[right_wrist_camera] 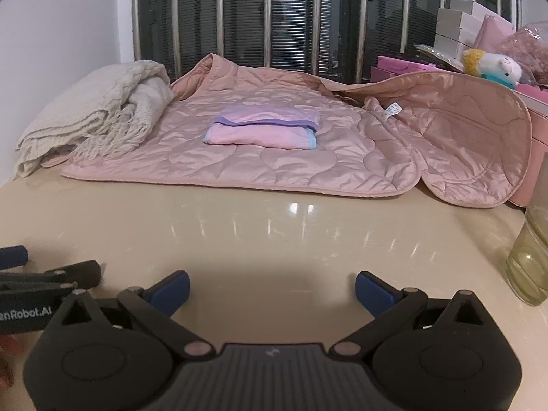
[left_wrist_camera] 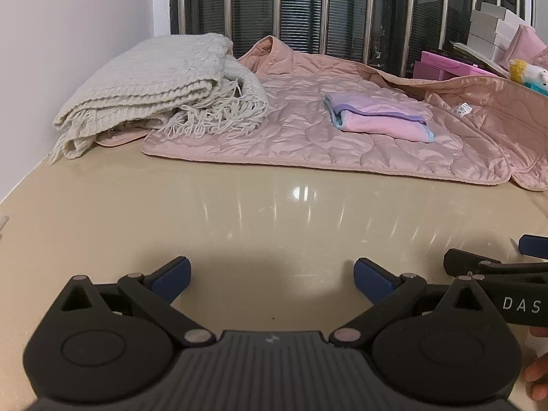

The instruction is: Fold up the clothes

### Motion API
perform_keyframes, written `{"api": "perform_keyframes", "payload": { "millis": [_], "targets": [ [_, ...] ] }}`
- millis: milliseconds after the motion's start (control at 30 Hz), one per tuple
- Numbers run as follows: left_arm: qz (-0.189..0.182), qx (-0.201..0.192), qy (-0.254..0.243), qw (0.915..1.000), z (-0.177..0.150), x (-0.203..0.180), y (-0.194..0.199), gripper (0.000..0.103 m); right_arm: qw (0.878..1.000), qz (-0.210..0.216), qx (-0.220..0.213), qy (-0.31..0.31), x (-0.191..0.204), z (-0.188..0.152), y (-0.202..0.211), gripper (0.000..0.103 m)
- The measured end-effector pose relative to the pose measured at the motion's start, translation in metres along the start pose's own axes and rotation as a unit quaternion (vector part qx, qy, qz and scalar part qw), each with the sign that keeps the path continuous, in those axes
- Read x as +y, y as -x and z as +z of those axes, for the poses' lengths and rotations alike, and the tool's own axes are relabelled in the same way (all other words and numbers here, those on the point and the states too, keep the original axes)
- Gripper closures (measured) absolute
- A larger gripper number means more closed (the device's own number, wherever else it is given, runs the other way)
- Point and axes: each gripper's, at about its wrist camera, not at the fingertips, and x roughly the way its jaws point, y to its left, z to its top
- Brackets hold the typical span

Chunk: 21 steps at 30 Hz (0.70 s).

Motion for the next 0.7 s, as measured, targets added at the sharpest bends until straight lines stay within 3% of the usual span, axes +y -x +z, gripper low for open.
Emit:
{"api": "perform_keyframes", "payload": {
  "millis": [433,700],
  "targets": [
    [0.001,-0.001,-0.001,1.0,0.0,-0.0005,0.0005,0.001,1.0,0.008,0.0,0.003,-0.002,-0.0003,0.0013,0.0],
    [0.0,-0.001,-0.001,1.0,0.0,-0.0008,0.0007,0.001,1.0,-0.017,-0.002,-0.005,0.0032,-0.0005,0.0018,0.0]
  ]
}}
